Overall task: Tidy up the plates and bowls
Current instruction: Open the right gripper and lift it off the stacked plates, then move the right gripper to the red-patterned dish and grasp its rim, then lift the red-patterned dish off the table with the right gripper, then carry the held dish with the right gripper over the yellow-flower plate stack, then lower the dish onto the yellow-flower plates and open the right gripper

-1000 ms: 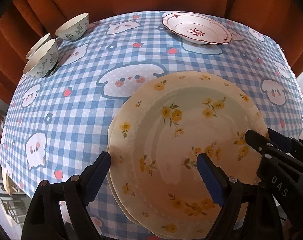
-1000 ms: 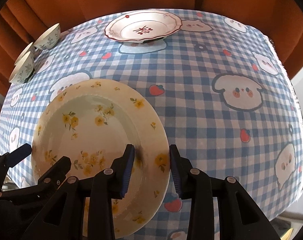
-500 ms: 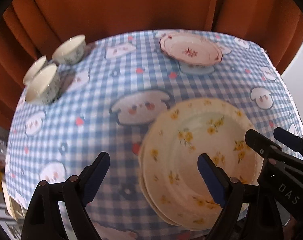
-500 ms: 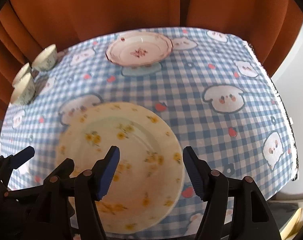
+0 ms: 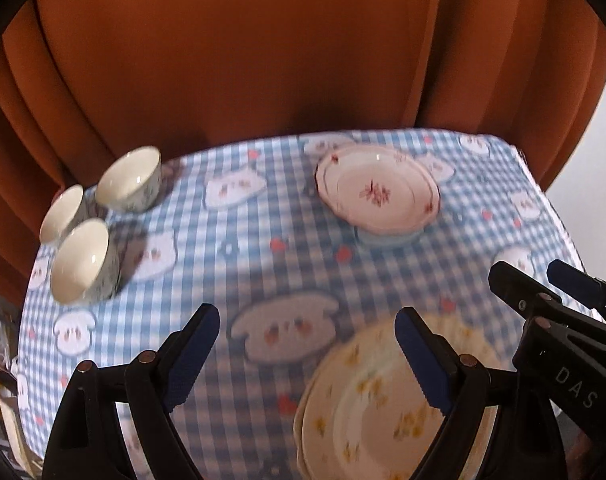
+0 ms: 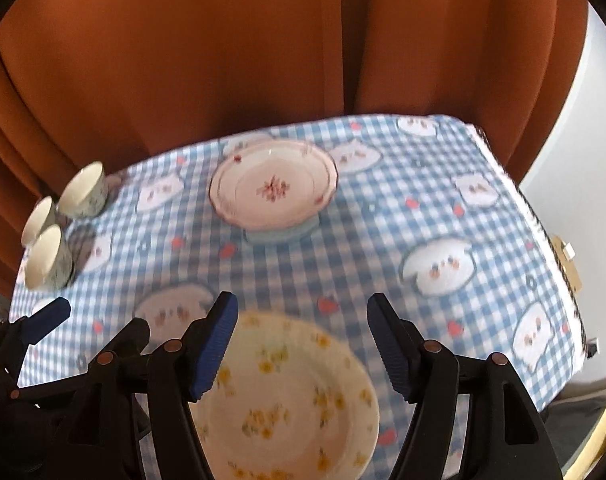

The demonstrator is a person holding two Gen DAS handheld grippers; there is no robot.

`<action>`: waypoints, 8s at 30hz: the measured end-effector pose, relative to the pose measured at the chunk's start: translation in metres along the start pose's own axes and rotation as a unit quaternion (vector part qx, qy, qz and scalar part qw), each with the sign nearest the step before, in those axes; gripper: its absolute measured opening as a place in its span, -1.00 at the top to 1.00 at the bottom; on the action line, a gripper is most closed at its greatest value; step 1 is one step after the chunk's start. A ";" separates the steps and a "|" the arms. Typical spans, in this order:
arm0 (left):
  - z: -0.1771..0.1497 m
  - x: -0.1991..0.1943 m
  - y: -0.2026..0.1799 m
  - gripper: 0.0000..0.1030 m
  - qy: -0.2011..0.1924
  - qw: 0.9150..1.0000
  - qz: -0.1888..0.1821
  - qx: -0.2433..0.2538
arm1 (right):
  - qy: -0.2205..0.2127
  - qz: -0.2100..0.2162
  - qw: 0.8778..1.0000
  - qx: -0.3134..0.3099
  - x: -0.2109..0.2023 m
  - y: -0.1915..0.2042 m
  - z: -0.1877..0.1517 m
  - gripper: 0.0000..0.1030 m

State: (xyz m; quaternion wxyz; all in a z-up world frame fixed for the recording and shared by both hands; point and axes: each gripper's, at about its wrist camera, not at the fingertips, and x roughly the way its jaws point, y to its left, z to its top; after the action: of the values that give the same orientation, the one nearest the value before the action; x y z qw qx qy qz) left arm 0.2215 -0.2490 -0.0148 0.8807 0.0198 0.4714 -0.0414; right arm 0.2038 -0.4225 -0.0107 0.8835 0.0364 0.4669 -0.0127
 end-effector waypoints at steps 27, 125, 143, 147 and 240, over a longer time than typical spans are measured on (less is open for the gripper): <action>0.109 0.172 -0.027 -0.73 0.023 0.997 0.056 -0.041 | 0.017 0.027 0.999 -0.030 0.181 -0.027 0.139 -0.61; 0.052 0.177 -0.003 -0.12 0.101 0.992 0.060 -0.049 | 0.058 0.054 0.995 -0.062 0.189 0.030 0.099 -0.59; 0.041 0.181 -0.014 -0.10 0.102 0.993 0.031 -0.041 | 0.110 0.045 0.991 -0.058 0.204 0.015 0.073 0.03; 0.044 0.182 -0.017 -0.10 0.103 0.993 0.031 -0.039 | 0.111 0.039 0.991 -0.062 0.207 0.015 0.071 0.04; -0.101 0.035 -0.056 -0.09 0.110 0.989 0.090 -0.026 | 0.108 0.047 0.986 -0.115 0.041 -0.037 -0.077 0.48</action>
State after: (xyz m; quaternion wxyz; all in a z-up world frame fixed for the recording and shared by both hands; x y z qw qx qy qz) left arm 0.1525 -0.2996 -0.0997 0.8237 0.0438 0.5628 0.0527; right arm 0.1614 -0.4527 -0.0896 0.8257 -0.0425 0.5557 0.0872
